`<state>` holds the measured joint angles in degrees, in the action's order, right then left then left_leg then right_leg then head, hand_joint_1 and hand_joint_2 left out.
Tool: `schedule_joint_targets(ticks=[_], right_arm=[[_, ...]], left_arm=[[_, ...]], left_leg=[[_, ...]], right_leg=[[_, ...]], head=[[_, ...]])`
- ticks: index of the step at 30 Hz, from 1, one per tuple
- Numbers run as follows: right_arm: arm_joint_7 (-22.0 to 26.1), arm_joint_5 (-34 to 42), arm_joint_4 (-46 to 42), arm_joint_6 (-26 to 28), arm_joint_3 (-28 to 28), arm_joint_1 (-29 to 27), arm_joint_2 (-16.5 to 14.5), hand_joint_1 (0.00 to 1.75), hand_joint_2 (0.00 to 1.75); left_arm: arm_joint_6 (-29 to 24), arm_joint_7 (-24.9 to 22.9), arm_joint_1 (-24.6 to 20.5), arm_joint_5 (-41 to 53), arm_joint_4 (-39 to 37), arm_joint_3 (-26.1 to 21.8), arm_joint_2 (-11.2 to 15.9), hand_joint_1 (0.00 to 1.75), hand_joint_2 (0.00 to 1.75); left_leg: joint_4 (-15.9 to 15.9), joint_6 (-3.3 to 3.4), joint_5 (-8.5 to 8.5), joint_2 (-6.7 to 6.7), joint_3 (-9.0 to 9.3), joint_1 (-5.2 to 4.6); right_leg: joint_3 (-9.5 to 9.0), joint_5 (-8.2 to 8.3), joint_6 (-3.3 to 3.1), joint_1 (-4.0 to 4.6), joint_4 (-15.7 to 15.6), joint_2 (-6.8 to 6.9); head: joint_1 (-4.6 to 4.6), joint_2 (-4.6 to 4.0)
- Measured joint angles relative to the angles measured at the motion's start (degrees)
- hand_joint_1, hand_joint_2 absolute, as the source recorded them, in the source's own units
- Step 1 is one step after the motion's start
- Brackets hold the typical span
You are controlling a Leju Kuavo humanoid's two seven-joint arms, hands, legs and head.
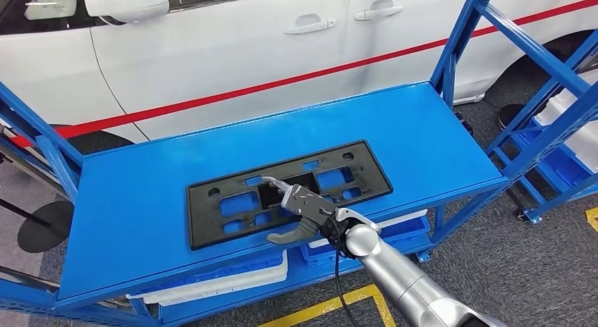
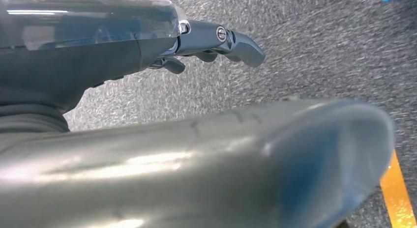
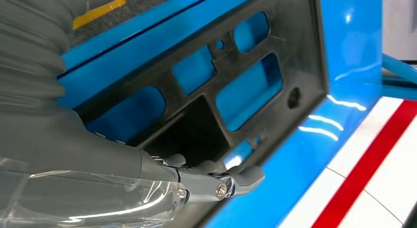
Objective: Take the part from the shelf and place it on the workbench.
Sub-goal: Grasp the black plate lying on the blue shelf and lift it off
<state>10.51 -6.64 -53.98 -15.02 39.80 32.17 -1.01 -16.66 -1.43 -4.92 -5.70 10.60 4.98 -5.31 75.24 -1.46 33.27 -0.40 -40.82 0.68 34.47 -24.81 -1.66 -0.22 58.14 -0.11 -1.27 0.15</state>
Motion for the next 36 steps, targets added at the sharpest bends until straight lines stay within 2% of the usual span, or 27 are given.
schedule_joint_targets(ticks=[1, 3, 4, 5, 8, 10, 11, 13, 14, 15, 16, 18, 20, 21, 23, 25, 26, 28, 29, 30, 31, 32, 34, 35, 36], right_arm=[[0.0, 0.1, 0.1, 0.0, 0.2, 0.1, 0.0, 0.00, 1.75], [0.2, 0.4, 0.3, -0.1, 0.4, 0.3, 0.0, 0.00, 1.75], [0.3, 0.6, 0.4, -0.1, 0.6, 0.5, 0.0, 0.00, 1.75], [0.4, 0.8, 0.4, -0.1, 0.8, 0.7, 0.0, 0.00, 1.75], [1.1, 1.0, 0.3, 0.9, 1.1, 0.9, 0.2, 0.00, 1.75], [1.9, 1.2, -0.6, 2.3, 1.2, 0.9, 0.5, 0.00, 1.75], [2.3, 1.3, -1.2, 3.0, 1.3, 0.8, 0.7, 0.00, 1.75], [3.1, 1.8, -2.7, 4.1, 1.4, 0.4, 1.3, 0.00, 1.75], [3.5, 2.4, -3.7, 4.7, 1.3, 0.0, 1.7, 0.00, 1.75], [4.1, 3.3, -5.1, 5.1, 1.2, -0.5, 2.1, 0.00, 1.75], [4.7, 4.3, -6.7, 5.6, 0.9, -1.0, 2.5, 0.00, 1.75], [6.1, 6.3, -10.3, 6.2, -0.1, -1.7, 3.1, 0.00, 1.75], [7.0, 7.6, -14.0, 6.6, -1.2, -1.9, 3.5, 0.00, 1.75], [7.2, 8.1, -15.8, 6.8, -1.7, -2.0, 3.6, 0.00, 1.75], [7.3, 8.6, -18.7, 6.8, -2.4, -2.1, 3.7, 0.00, 1.75], [7.2, 8.6, -21.3, 6.6, -2.8, -2.1, 3.6, 0.00, 1.75], [7.1, 8.4, -22.4, 6.5, -3.0, -2.0, 3.5, 0.00, 1.75], [6.4, 7.2, -23.6, 6.2, -3.1, -1.9, 3.3, 0.00, 1.75], [5.8, 6.2, -23.8, 6.0, -3.1, -1.9, 3.2, 0.00, 1.75], [5.0, 5.0, -23.9, 5.9, -3.1, -1.9, 3.1, 0.00, 1.75], [4.1, 3.6, -23.8, 5.8, -3.1, -1.7, 3.0, 0.00, 1.75], [3.2, 2.1, -23.6, 5.9, -3.0, -1.4, 2.8, 0.00, 1.75], [1.6, -1.7, -22.6, 6.3, -2.9, -0.3, 2.3, 0.00, 1.75], [1.0, -3.9, -21.6, 6.8, -2.7, 0.4, 2.1, 0.00, 1.75], [0.5, -6.1, -20.3, 7.3, -2.4, 1.1, 1.9, 0.00, 1.75]], left_arm=[[0.0, 0.0, 0.0, -0.1, 0.0, 0.0, 0.0, 0.00, 0.00], [0.0, 0.1, 0.0, -0.2, 0.0, 0.0, 0.0, 0.00, 0.00], [0.0, 0.2, 0.0, -0.2, 0.0, 0.0, 0.0, 0.00, 0.00], [0.1, 0.3, 0.0, -0.2, 0.0, 0.0, 0.0, 0.00, 0.00], [0.1, 0.4, 0.0, -0.3, 0.0, 0.0, 0.0, 0.00, 0.00], [0.2, 0.6, 0.0, -0.3, 0.0, 0.0, 0.0, 0.00, 0.00], [0.3, 0.7, 0.0, -0.3, 0.0, 0.0, 0.0, 0.00, 0.00], [0.3, 0.9, 0.1, -0.3, 0.0, 0.0, 0.0, 0.00, 0.00], [0.4, 1.0, 0.2, -0.3, 0.0, 0.0, 0.0, 0.00, 0.00], [0.5, 1.1, 0.3, -0.3, 0.0, 0.0, 0.0, 0.00, 0.00], [0.6, 1.2, 0.4, -0.3, 0.0, 0.0, 0.0, 0.00, 0.00], [0.8, 1.2, 0.6, -0.3, 0.0, 0.0, -0.1, 0.00, 0.00], [0.8, 1.3, 0.7, -0.3, 0.0, 0.0, -0.1, 0.00, 0.00], [0.8, 1.3, 0.7, -0.3, 0.0, 0.0, -0.2, 0.00, 0.00], [0.5, 1.3, 0.8, -0.4, 0.0, 0.0, -0.2, 0.00, 0.00], [0.2, 1.3, 0.9, -0.7, 0.0, 0.0, -0.3, 0.00, 0.00], [0.0, 1.4, 0.9, -0.9, 0.0, 0.0, -0.3, 0.00, 0.00], [-0.1, 1.6, 1.0, -1.2, 0.0, -0.1, -0.4, 0.00, 0.00], [-0.1, 1.6, 1.1, -1.3, 0.0, -0.1, -0.4, 0.00, 0.00], [-0.1, 1.6, 1.2, -1.4, 0.0, -0.2, -0.4, 0.00, 0.00], [-0.1, 1.6, 1.3, -1.5, 0.0, -0.2, -0.4, 0.00, 0.00], [0.0, 1.6, 1.3, -1.5, 0.0, -0.2, -0.4, 0.00, 0.00], [0.0, 1.6, 1.2, -1.5, 0.0, -0.2, -0.4, 0.00, 0.00], [0.0, 1.6, 1.2, -1.5, 0.0, -0.3, -0.4, 0.00, 0.00], [0.0, 1.6, 1.1, -1.5, 0.0, -0.3, -0.4, 0.00, 0.00]], left_leg=[[-1.6, 0.08, -1.44, 0.00, 0.75, 0.00], [-9.4, 0.48, -5.33, 0.02, 4.43, -0.02], [-13.1, 0.72, -6.61, 0.04, 6.16, -0.11], [-15.4, 0.96, -7.20, 0.07, 7.21, -0.23], [-16.8, 1.77, -7.51, 0.11, 7.63, -0.36], [-17.3, 2.43, -7.93, 0.06, 7.79, -0.09], [-17.5, 2.67, -8.07, 0.01, 7.84, 0.02], [-17.5, 2.88, -8.12, -0.02, 7.77, 0.00], [-17.5, 2.89, -8.11, -0.03, 7.75, 0.00], [-17.4, 2.88, -8.08, -0.01, 7.76, 0.00], [-17.3, 2.83, -8.02, 0.00, 7.78, 0.01], [-17.1, 2.56, -7.75, 0.02, 7.85, 0.05], [-16.7, 2.07, -7.41, 0.03, 7.76, -0.14], [-16.7, 1.80, -7.31, 0.03, 7.71, -0.26], [-16.8, 1.19, -7.21, 0.00, 7.74, -0.29], [-15.5, 0.56, -6.08, 0.01, 7.32, -0.11], [-13.4, 0.30, -4.67, 0.03, 6.43, -0.05], [-5.8, 0.01, -0.79, 0.05, 3.04, 0.01], [-2.1, -0.06, 0.56, 0.05, 1.33, 0.02], [0.0, -0.05, 0.90, 0.05, 0.29, 0.02], [-0.4, 0.05, -0.03, 0.05, 0.40, 0.01], [-3.0, 0.24, -1.89, 0.05, 1.55, -0.01], [-11.4, 0.86, -5.85, 0.06, 5.31, -0.17], [-14.4, 1.14, -6.91, 0.08, 6.66, -0.31], [-16.2, 1.37, -7.31, 0.12, 7.36, -0.45]], right_leg=[[-0.02, -0.06, 0.01, 0.03, 0.1, -0.06], [-0.04, -0.24, 0.16, 0.07, 0.4, -0.21], [0.04, -0.34, 0.35, 0.16, 0.6, -0.28], [0.15, -0.36, 0.61, 0.21, 0.7, -0.32], [0.34, -0.27, 1.53, 0.15, 0.7, -0.32], [1.08, -1.61, 2.15, 0.06, 2.5, -0.27], [2.22, -3.16, 2.43, -0.03, 5.0, -0.24], [5.74, -6.77, 2.87, -0.21, 12.4, -0.19], [7.26, -7.77, 3.05, -0.33, 15.5, -0.19], [7.96, -7.70, 3.16, -0.45, 16.8, -0.18], [7.59, -6.58, 3.21, -0.57, 15.9, -0.16], [4.10, -2.69, 3.13, -0.73, 8.6, -0.02], [1.13, -0.55, 2.79, -0.60, 2.3, 0.07], [0.67, -0.48, 2.52, -0.51, 1.2, 0.05], [0.67, -0.47, 1.83, -0.40, 1.0, -0.09], [0.54, -0.34, 1.02, -0.44, 0.8, -0.10], [0.47, -0.28, 0.62, -0.50, 0.6, -0.06], [0.43, -0.36, 0.20, -0.37, 0.6, 0.04], [0.42, -0.39, 0.11, -0.26, 0.6, 0.05], [0.40, -0.42, 0.06, -0.15, 0.6, 0.04], [0.36, -0.44, 0.04, -0.07, 0.7, -0.01], [0.30, -0.46, 0.04, 0.00, 0.7, -0.08], [0.23, -0.54, 0.19, 0.18, 0.8, -0.20], [0.29, -0.53, 0.38, 0.26, 0.9, -0.23], [0.37, -0.50, 0.59, 0.30, 0.9, -0.22]], head=[[0.00, 0.00], [0.01, -0.01], [0.03, -0.01], [0.05, -0.01], [0.08, 0.00], [0.19, 0.00], [0.27, 0.00], [0.42, -0.01], [0.43, -0.01], [0.44, -0.01], [0.44, -0.01], [0.44, 0.00], [0.41, 0.00], [0.38, 0.00], [0.34, 0.00], [0.33, -0.01], [0.31, -0.01], [0.28, -0.01], [0.29, -0.01], [0.29, -0.01], [0.29, -0.01], [0.29, -0.01], [0.31, -0.01], [0.32, -0.01], [0.34, -0.01]])
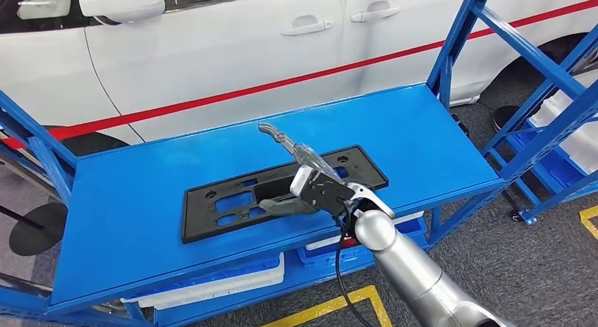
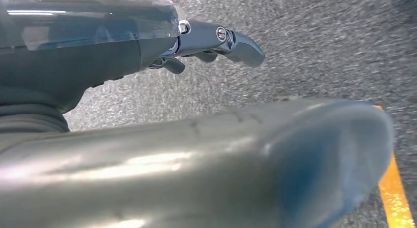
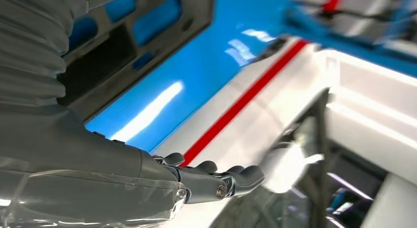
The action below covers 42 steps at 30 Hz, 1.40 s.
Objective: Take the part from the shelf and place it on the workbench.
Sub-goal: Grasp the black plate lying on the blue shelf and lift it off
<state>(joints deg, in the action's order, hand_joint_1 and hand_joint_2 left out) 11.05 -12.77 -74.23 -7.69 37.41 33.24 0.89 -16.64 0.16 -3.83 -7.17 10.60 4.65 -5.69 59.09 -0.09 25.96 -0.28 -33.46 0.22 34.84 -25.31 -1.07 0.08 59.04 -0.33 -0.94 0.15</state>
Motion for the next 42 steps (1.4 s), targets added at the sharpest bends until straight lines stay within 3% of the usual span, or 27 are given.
schedule_joint_targets(ticks=[4, 6, 8, 9, 10, 11, 13, 15, 18, 20, 23, 24, 25, 26, 29, 31, 33, 35, 36, 38, 39, 40, 41, 42], right_arm=[[-0.6, -7.0, 5.8, 2.2, 1.8, 2.4, -0.3, 0.00, 1.75], [-0.3, -9.3, 8.7, 3.6, 2.8, 3.7, -0.3, 0.00, 1.75], [-0.2, -11.7, 11.3, 5.4, 3.9, 4.5, -0.2, 0.00, 1.75], [-0.1, -12.9, 12.3, 6.5, 4.5, 4.6, -0.1, 0.00, 1.75], [-0.1, -14.1, 13.1, 7.5, 5.0, 4.7, 0.0, 0.00, 1.75], [-0.1, -15.2, 13.8, 8.6, 5.5, 4.9, 0.1, 0.00, 1.75], [-0.2, -16.9, 14.7, 10.2, 6.3, 5.7, 0.2, 0.00, 1.75], [-0.3, -18.0, 15.4, 11.2, 7.0, 6.5, 0.3, 0.00, 1.75], [-0.6, -19.2, 16.1, 11.9, 7.7, 7.1, 0.4, 0.00, 1.75], [-0.8, -19.7, 16.5, 12.0, 8.1, 7.8, 0.4, 0.00, 1.75], [-0.9, -20.0, 17.1, 12.1, 8.8, 8.5, 0.3, 0.00, 1.75], [-0.9, -20.0, 17.2, 12.1, 9.0, 8.5, 0.3, 0.00, 1.75], [-0.9, -19.9, 17.4, 12.1, 9.1, 8.5, 0.3, 0.00, 1.75], [-0.8, -19.8, 17.5, 12.2, 9.3, 8.6, 0.3, 0.00, 1.75], [-0.6, -19.4, 17.5, 12.8, 9.3, 9.2, 0.0, 0.00, 1.75], [-0.5, -19.2, 17.5, 13.1, 9.3, 9.5, -0.2, 0.00, 1.75], [-0.4, -19.0, 17.5, 13.1, 9.3, 9.7, -0.3, 0.00, 1.75], [-0.4, -18.8, 17.4, 13.1, 9.3, 9.9, -0.3, 0.00, 1.75], [-0.4, -18.7, 17.4, 13.1, 9.3, 9.9, -0.3, 0.00, 1.75], [-0.4, -18.6, 17.5, 13.1, 9.3, 9.9, -0.3, 0.00, 1.75], [-0.4, -18.6, 17.5, 13.1, 9.4, 9.8, -0.3, 0.00, 1.75], [-0.4, -18.6, 17.5, 13.1, 9.4, 9.8, -0.3, 0.00, 1.75], [-0.4, -18.6, 17.6, 13.1, 9.4, 9.7, -0.3, 0.00, 1.75], [-0.4, -18.6, 17.6, 13.1, 9.5, 9.7, -0.3, 0.00, 1.75]], left_arm=[[0.1, 0.0, -0.2, 0.0, 0.0, -0.3, 0.0, 0.00, 0.00], [0.3, -0.1, -0.2, 0.1, 0.0, -0.3, -0.1, 0.00, 0.00], [0.4, 0.0, -0.3, 0.1, 0.0, -0.4, 0.0, 0.00, 0.00], [0.5, 0.0, -0.2, 0.1, 0.0, -0.4, 0.0, 0.00, 0.00], [0.6, 0.1, -0.2, 0.0, 0.0, -0.4, 0.0, 0.00, 0.00], [0.7, 0.2, -0.2, 0.0, 0.0, -0.4, 0.0, 0.00, 0.00], [0.8, 0.4, -0.2, 0.0, 0.0, -0.4, 0.0, 0.00, 0.00], [0.9, 0.6, -0.3, 0.0, 0.0, -0.4, 0.0, 0.00, 0.00], [0.9, 0.8, -0.4, 0.0, 0.0, -0.5, 0.0, 0.00, 0.00], [0.9, 0.8, -0.5, 0.1, 0.0, -0.5, 0.1, 0.00, 0.00], [0.9, 0.7, -0.6, 0.1, 0.0, -0.5, 0.1, 0.00, 0.00], [0.9, 0.7, -0.6, 0.1, 0.0, -0.5, 0.1, 0.00, 0.00], [0.9, 0.5, -0.5, 0.2, 0.0, -0.5, 0.1, 0.00, 0.00], [0.8, 0.4, -0.5, 0.2, 0.0, -0.5, 0.1, 0.00, 0.00], [0.8, 0.0, -0.6, 0.1, 0.0, -0.5, 0.2, 0.00, 0.00], [1.1, -0.3, -0.6, 0.0, 0.0, -0.6, 0.3, 0.00, 0.00], [1.6, -0.5, -0.6, -0.2, 0.0, -0.7, 0.4, 0.00, 0.00], [2.0, -0.7, -0.6, -0.5, 0.0, -0.8, 0.4, 0.00, 0.00], [2.1, -0.7, -0.6, -0.6, 0.0, -0.8, 0.4, 0.00, 0.00], [2.3, -0.8, -0.7, -0.7, 0.0, -0.8, 0.4, 0.00, 0.00], [2.3, -0.8, -0.7, -0.7, 0.0, -0.9, 0.4, 0.00, 0.00], [2.2, -0.8, -0.7, -0.7, 0.0, -0.9, 0.5, 0.00, 0.00], [2.1, -0.7, -0.7, -0.6, 0.0, -0.9, 0.5, 0.00, 0.00], [1.9, -0.7, -0.6, -0.6, 0.0, -0.9, 0.5, 0.00, 0.00]], left_leg=[[-1.1, 0.87, -0.56, 0.17, 0.29, 0.17], [-1.5, 1.28, -0.94, 0.10, 0.44, 0.41], [-1.5, 1.40, -0.98, 0.10, 0.36, 0.42], [-1.5, 1.40, -0.97, 0.12, 0.37, 0.42], [-1.5, 1.39, -0.93, 0.14, 0.39, 0.43], [-1.4, 1.32, -0.87, 0.17, 0.43, 0.44], [-1.1, 0.98, -0.59, 0.21, 0.43, 0.40], [-0.7, 0.48, -0.32, 0.22, 0.26, 0.20], [-0.8, -0.47, -0.19, 0.22, 0.18, 0.25], [1.3, -1.06, 1.37, 0.22, -0.63, 0.40], [11.8, -1.55, 6.58, 0.21, -5.32, 0.48], [14.8, -1.59, 7.49, 0.21, -6.78, 0.48], [15.9, -1.53, 7.27, 0.21, -7.37, 0.48], [14.6, -1.38, 5.93, 0.21, -6.82, 0.47], [3.1, -0.45, 0.47, 0.22, -1.60, 0.27], [-0.4, 0.02, -0.44, 0.32, -0.08, -0.02], [-0.7, 0.40, -0.79, 0.42, -0.02, -0.06], [-1.3, 1.01, -1.41, 0.31, 0.02, 0.20], [-1.6, 1.30, -1.73, 0.23, -0.06, 0.35], [-1.6, 1.58, -2.11, 0.14, -0.57, 0.34], [-1.5, 1.60, -2.22, 0.13, -0.88, 0.34], [-1.4, 1.58, -2.30, 0.13, -1.18, 0.34], [-1.3, 1.53, -2.37, 0.13, -1.43, 0.35], [-1.2, 1.44, -2.44, 0.14, -1.61, 0.38]], right_leg=[[0.32, -0.49, 1.18, -0.09, 0.6, 0.10], [2.44, -3.31, 1.75, -0.28, 5.3, 0.12], [6.12, -6.63, 2.14, -0.50, 12.9, 0.15], [7.39, -7.17, 2.28, -0.63, 15.4, 0.16], [7.69, -6.61, 2.37, -0.76, 15.8, 0.17], [6.74, -4.93, 2.41, -0.89, 13.7, 0.21], [2.88, -1.10, 2.32, -1.00, 5.7, 0.29], [0.59, 0.34, 1.95, -0.88, 0.7, 0.26], [0.48, 0.33, 0.92, -0.65, 0.0, 0.19], [0.35, 0.52, 0.11, -0.77, -0.3, 0.21], [0.30, 0.53, -0.48, -0.63, -0.4, 0.28], [0.29, 0.50, -0.52, -0.52, -0.4, 0.28], [0.28, 0.47, -0.56, -0.41, -0.3, 0.27], [0.23, 0.44, -0.59, -0.31, -0.3, 0.22], [0.11, 0.36, -0.47, -0.08, -0.2, 0.05], [0.27, 0.53, -0.01, 0.00, -0.1, 0.01], [0.33, 0.74, 0.61, 0.01, -0.2, 0.02], [0.76, -0.72, 1.22, -0.08, 1.1, 0.03], [1.56, -2.50, 1.51, -0.14, 3.3, 0.04], [4.29, -6.94, 1.99, -0.40, 10.7, 0.06], [5.53, -8.32, 2.18, -0.52, 14.0, 0.07], [6.06, -8.64, 2.33, -0.65, 15.8, 0.08], [5.46, -7.81, 2.43, -0.78, 15.4, 0.12], [3.70, -6.17, 2.47, -0.91, 12.6, 0.18]], head=[[0.08, 0.01], [0.19, 0.01], [0.26, 0.01], [0.27, 0.01], [0.27, 0.01], [0.27, 0.01], [0.27, 0.01], [0.23, 0.01], [0.21, 0.01], [0.15, 0.01], [0.06, 0.01], [0.06, 0.00], [0.06, 0.01], [0.07, 0.01], [0.09, 0.01], [0.11, 0.01], [0.12, 0.00], [0.17, 0.00], [0.20, 0.01], [0.25, 0.00], [0.25, 0.00], [0.25, 0.00], [0.26, -0.01], [0.26, 0.00]])
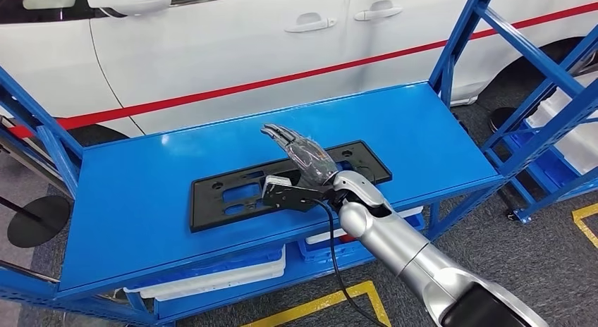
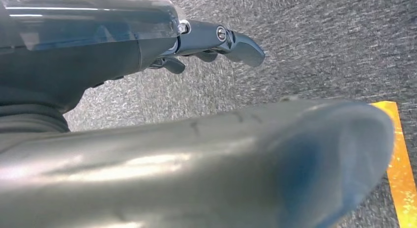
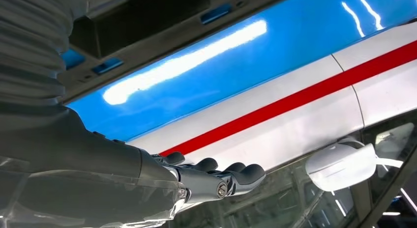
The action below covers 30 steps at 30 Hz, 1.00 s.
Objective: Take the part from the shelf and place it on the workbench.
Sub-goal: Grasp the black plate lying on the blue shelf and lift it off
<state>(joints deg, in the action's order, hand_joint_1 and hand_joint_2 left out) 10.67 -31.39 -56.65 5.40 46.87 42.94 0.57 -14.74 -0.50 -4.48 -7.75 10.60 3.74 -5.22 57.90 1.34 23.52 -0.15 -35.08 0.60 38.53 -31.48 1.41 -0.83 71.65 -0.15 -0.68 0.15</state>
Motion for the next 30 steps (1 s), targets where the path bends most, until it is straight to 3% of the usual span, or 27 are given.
schedule_joint_targets(ticks=[2, 4, 7, 8, 10, 12, 13, 14, 15, 17, 19, 22, 24, 27, 28, 29, 30], right_arm=[[0.0, 0.0, 0.0, 0.0, 0.0, 0.1, 0.0, 0.00, 1.75], [-0.1, 0.0, -0.1, 0.0, 0.1, 0.2, -0.2, 0.00, 1.75], [-0.2, -0.1, -0.1, 0.0, 0.1, 0.2, -0.5, 0.00, 1.75], [-0.2, -0.1, -0.1, -0.1, 0.1, 0.2, -0.6, 0.00, 1.75], [-0.2, -0.1, -0.2, -0.1, 0.1, 0.3, -0.7, 0.00, 1.75], [-0.2, -0.1, -0.1, -0.1, 0.1, 0.3, -0.8, 0.00, 1.75], [-0.3, -0.1, -0.1, -0.2, 0.1, 0.2, -0.8, 0.00, 1.75], [-0.4, -0.2, 0.0, -0.2, 0.2, 0.2, -0.8, 0.00, 1.75], [-0.6, -0.3, 0.0, -0.2, 0.2, 0.2, -0.8, 0.00, 1.75], [-0.9, -0.8, 0.0, -0.5, 0.2, 0.3, -0.8, 0.00, 1.75], [-1.3, -1.3, 0.3, -0.9, 0.2, 0.4, -0.8, 0.00, 1.75], [-1.5, -2.0, 1.2, -1.6, 0.4, 0.4, -0.8, 0.00, 1.75], [-1.5, -2.2, 2.2, -1.9, 0.7, 0.7, -0.7, 0.00, 1.75], [-1.4, -2.3, 4.6, -2.2, 1.0, 0.9, -0.7, 0.00, 1.75], [-1.4, -2.3, 5.6, -2.2, 1.1, 0.9, -0.6, 0.00, 1.75], [-1.4, -2.2, 6.6, -2.2, 1.2, 0.9, -0.6, 0.00, 1.75], [-1.3, -2.1, 7.5, -2.2, 1.3, 0.9, -0.6, 0.00, 1.75]], left_arm=[[-0.3, 0.1, 0.0, 0.1, 0.0, 0.0, 0.0, 0.00, 0.00], [-0.6, 0.2, -0.1, 0.1, 0.0, 0.0, 0.0, 0.00, 0.00], [-0.9, 0.2, -0.1, 0.2, 0.0, -0.1, 0.0, 0.00, 0.00], [-1.0, 0.3, -0.1, 0.3, 0.0, -0.1, 0.0, 0.00, 0.00], [-1.0, 0.3, 0.0, 0.4, 0.0, -0.1, 0.1, 0.00, 0.00], [-1.0, 0.3, 0.0, 0.6, 0.0, -0.1, 0.1, 0.00, 0.00], [-1.0, 0.2, 0.0, 0.6, 0.0, -0.1, 0.1, 0.00, 0.00], [-1.0, 0.2, 0.1, 0.6, 0.0, -0.2, 0.1, 0.00, 0.00], [-1.0, 0.2, 0.1, 0.6, 0.0, -0.2, 0.1, 0.00, 0.00], [-1.1, 0.2, 0.0, 0.6, 0.0, -0.2, 0.1, 0.00, 0.00], [-1.2, 0.2, -0.1, 0.6, 0.0, -0.2, 0.2, 0.00, 0.00], [-1.3, 0.2, -0.1, 0.6, 0.0, -0.3, 0.3, 0.00, 0.00], [-1.3, 0.1, -0.2, 0.6, 0.0, -0.3, 0.3, 0.00, 0.00], [-1.2, 0.1, -0.3, 0.9, 0.0, -0.3, 0.3, 0.00, 0.00], [-1.1, 0.1, -0.4, 1.0, 0.0, -0.3, 0.3, 0.00, 0.00], [-1.1, 0.1, -0.4, 1.1, 0.0, -0.3, 0.3, 0.00, 0.00], [-1.0, 0.0, -0.4, 1.2, 0.0, -0.3, 0.3, 0.00, 0.00]], left_leg=[[0.3, -0.38, -0.13, 0.05, -0.29, -0.02], [0.6, -1.02, -0.35, 0.12, -0.51, -0.15], [0.7, -2.12, -0.57, 0.15, -0.82, -0.14], [1.5, -2.45, 0.17, 0.14, -1.23, -0.07], [6.6, -2.97, 3.67, 0.15, -3.32, 0.08], [14.3, -3.26, 7.47, 0.14, -6.33, 0.09], [16.7, -3.28, 8.08, 0.14, -7.12, 0.09], [16.9, -3.20, 7.56, 0.14, -6.91, 0.09], [14.8, -3.02, 6.04, 0.14, -5.58, 0.07], [7.0, -2.31, 2.74, 0.19, -1.11, -0.09], [1.6, -1.62, 1.63, 0.24, 1.65, -0.43], [0.0, -0.95, 1.65, 0.19, 2.03, -0.49], [-0.9, -0.36, 1.20, 0.08, 2.34, -0.14], [-1.2, 0.04, 0.95, 0.00, 2.34, 0.00], [-1.2, 0.04, 0.95, 0.01, 2.31, 0.01], [-1.1, 0.02, 0.98, 0.03, 2.31, 0.02], [-1.0, -0.04, 1.04, 0.05, 2.33, 0.05]], right_leg=[[-4.84, 2.77, -0.12, -0.08, -8.1, 0.10], [-7.08, 3.48, -0.62, 0.14, -12.3, 0.01], [-6.75, 3.78, -1.83, 0.23, -12.9, -0.07], [-6.63, 4.06, -2.28, 0.17, -13.0, -0.02], [-6.34, 4.51, -2.98, 0.12, -13.2, 0.10], [-5.91, 4.71, -3.24, 0.31, -13.1, 0.16], [-5.75, 4.76, -3.29, 0.43, -13.1, 0.18], [-5.65, 4.79, -3.30, 0.53, -13.0, 0.17], [-5.63, 4.79, -3.30, 0.62, -12.9, 0.15], [-5.70, 4.77, -3.22, 0.82, -12.9, 0.11], [-5.56, 4.87, -2.87, 0.90, -12.9, 0.08], [-5.45, 5.02, -1.96, 0.81, -13.1, 0.07], [-4.68, 3.77, -1.26, 0.79, -11.4, 0.07], [0.54, -1.07, -0.53, 0.51, -1.0, 0.07], [2.21, -1.85, -0.35, 0.37, 2.1, 0.08], [2.94, -1.45, -0.19, 0.21, 3.1, 0.09], [2.54, -0.01, -0.09, 0.04, 1.9, 0.11]], head=[[0.00, 0.00], [-0.03, 0.01], [-0.07, 0.00], [-0.10, 0.00], [-0.16, 0.01], [-0.20, 0.01], [-0.20, 0.00], [-0.20, 0.00], [-0.20, 0.00], [-0.17, 0.00], [-0.15, 0.01], [-0.15, 0.00], [-0.09, 0.00], [-0.07, 0.01], [-0.06, 0.01], [-0.06, 0.01], [-0.05, 0.01]])
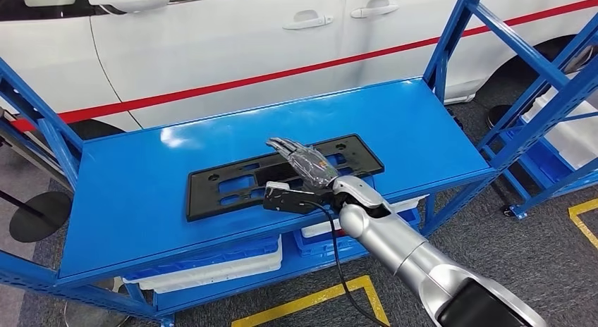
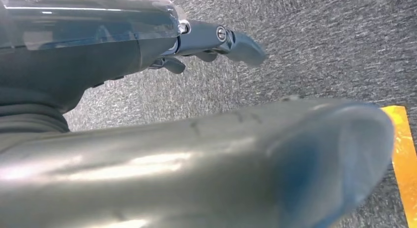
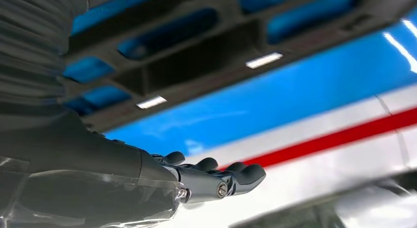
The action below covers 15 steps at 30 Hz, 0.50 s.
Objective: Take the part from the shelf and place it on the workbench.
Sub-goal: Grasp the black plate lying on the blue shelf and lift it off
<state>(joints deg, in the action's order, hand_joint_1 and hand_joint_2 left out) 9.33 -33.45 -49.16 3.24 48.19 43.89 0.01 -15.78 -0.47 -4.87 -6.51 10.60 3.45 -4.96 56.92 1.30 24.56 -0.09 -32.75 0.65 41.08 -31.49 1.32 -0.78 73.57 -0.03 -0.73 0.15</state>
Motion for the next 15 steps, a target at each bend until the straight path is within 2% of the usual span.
schedule_joint_targets(ticks=[2, 4, 7, 9, 10, 12, 13, 14, 15], right_arm=[[0.1, 0.2, 1.4, 0.0, 0.1, 0.2, 0.1, 0.00, 1.75], [0.2, 0.3, 2.8, 0.1, 0.3, 0.6, 0.1, 0.00, 1.75], [0.4, 0.3, 4.8, 0.1, 0.5, 1.0, 0.0, 0.00, 1.75], [0.5, 0.3, 5.8, 0.1, 0.7, 1.3, -0.2, 0.00, 1.75], [0.5, 0.3, 6.1, 0.1, 0.8, 1.4, -0.4, 0.00, 1.75], [0.5, 0.3, 6.8, 0.1, 0.9, 1.6, -0.7, 0.00, 1.75], [0.5, 0.3, 7.2, 0.1, 1.0, 1.6, -0.8, 0.00, 1.75], [0.5, 0.2, 7.5, 0.1, 1.2, 1.5, -0.9, 0.00, 1.75], [0.5, 0.2, 7.8, 0.1, 1.3, 1.5, -1.0, 0.00, 1.75]], left_arm=[[0.1, -0.1, -0.2, 0.3, 0.0, 0.0, 0.0, 0.00, 0.00], [0.0, -0.3, -0.5, 0.5, 0.0, 0.0, 0.0, 0.00, 0.00], [0.0, -0.4, -0.7, 0.5, 0.0, 0.0, 0.0, 0.00, 0.00], [-0.1, -0.4, -0.7, 0.5, 0.0, 0.0, 0.0, 0.00, 0.00], [-0.1, -0.4, -0.7, 0.5, 0.0, 0.0, 0.0, 0.00, 0.00], [-0.2, -0.4, -0.7, 0.4, 0.0, 0.0, 0.0, 0.00, 0.00], [-0.2, -0.4, -0.6, 0.4, 0.0, 0.0, 0.0, 0.00, 0.00], [-0.2, -0.4, -0.5, 0.4, 0.0, 0.0, 0.0, 0.00, 0.00], [-0.1, -0.4, -0.5, 0.4, 0.0, 0.0, 0.0, 0.00, 0.00]], left_leg=[[0.5, -0.34, 0.32, 0.06, -0.01, 0.06], [1.0, -0.87, 0.66, 0.11, -0.32, -0.10], [1.2, -1.67, 0.69, 0.13, -0.62, -0.19], [2.4, -2.25, 1.78, 0.13, -1.14, -0.03], [4.7, -2.49, 3.20, 0.12, -2.10, 0.02], [12.3, -2.83, 7.00, 0.11, -5.53, 0.06], [16.0, -2.91, 8.36, 0.11, -7.30, 0.07], [18.2, -2.89, 8.71, 0.11, -8.36, 0.06], [18.0, -2.78, 7.88, 0.11, -8.36, 0.06]], right_leg=[[-3.44, 4.17, 0.09, -0.31, -7.7, 0.05], [-5.98, 6.19, -0.19, -0.25, -13.5, -0.01], [-6.06, 6.27, -1.27, 0.04, -14.4, -0.13], [-6.10, 6.48, -2.07, -0.02, -14.7, -0.14], [-6.13, 6.56, -2.39, -0.11, -14.8, -0.13], [-6.13, 6.55, -2.73, 0.00, -14.8, -0.08], [-6.13, 6.53, -2.79, 0.11, -14.8, -0.05], [-6.15, 6.50, -2.83, 0.21, -14.8, -0.05], [-6.18, 6.49, -2.84, 0.30, -14.8, -0.07]], head=[[-0.01, 0.00], [-0.05, 0.00], [-0.10, -0.01], [-0.14, 0.00], [-0.19, 0.00], [-0.27, 0.00], [-0.27, 0.00], [-0.27, 0.00], [-0.27, 0.00]])
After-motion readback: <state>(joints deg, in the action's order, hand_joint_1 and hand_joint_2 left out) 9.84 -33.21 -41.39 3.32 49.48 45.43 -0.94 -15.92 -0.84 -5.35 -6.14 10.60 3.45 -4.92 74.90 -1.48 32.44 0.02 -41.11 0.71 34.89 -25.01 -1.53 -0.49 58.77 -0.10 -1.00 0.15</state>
